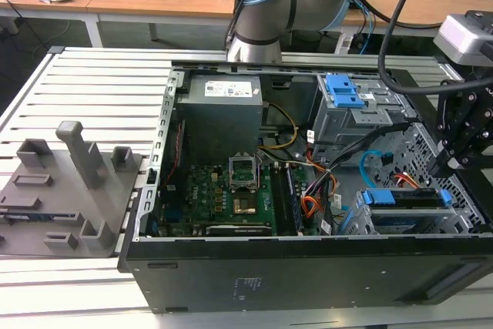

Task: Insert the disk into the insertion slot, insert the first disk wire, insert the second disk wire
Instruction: 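Insert the first disk wire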

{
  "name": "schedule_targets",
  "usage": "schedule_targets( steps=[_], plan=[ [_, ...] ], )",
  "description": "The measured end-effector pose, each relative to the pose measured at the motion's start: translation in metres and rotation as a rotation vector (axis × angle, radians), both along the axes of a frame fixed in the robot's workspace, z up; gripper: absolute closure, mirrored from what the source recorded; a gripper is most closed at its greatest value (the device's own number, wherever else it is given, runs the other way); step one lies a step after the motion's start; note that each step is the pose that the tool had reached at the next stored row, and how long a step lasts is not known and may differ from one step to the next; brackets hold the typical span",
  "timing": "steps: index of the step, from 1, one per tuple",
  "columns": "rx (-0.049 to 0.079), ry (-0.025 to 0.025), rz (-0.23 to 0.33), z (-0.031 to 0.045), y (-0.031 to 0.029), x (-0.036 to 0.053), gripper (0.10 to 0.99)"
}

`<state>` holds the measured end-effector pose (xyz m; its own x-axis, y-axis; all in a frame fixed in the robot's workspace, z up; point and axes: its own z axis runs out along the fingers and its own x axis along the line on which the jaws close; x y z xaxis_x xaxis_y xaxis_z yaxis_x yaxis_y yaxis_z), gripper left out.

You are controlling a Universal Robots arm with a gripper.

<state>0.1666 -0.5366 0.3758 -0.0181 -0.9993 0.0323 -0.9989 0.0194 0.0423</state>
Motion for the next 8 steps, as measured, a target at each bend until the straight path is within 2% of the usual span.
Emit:
schedule_targets(
  steps=[8],
  plan=[
    [0.000,0.0000,0.000,0.0001,0.0000,0.0000,0.980]
  ],
)
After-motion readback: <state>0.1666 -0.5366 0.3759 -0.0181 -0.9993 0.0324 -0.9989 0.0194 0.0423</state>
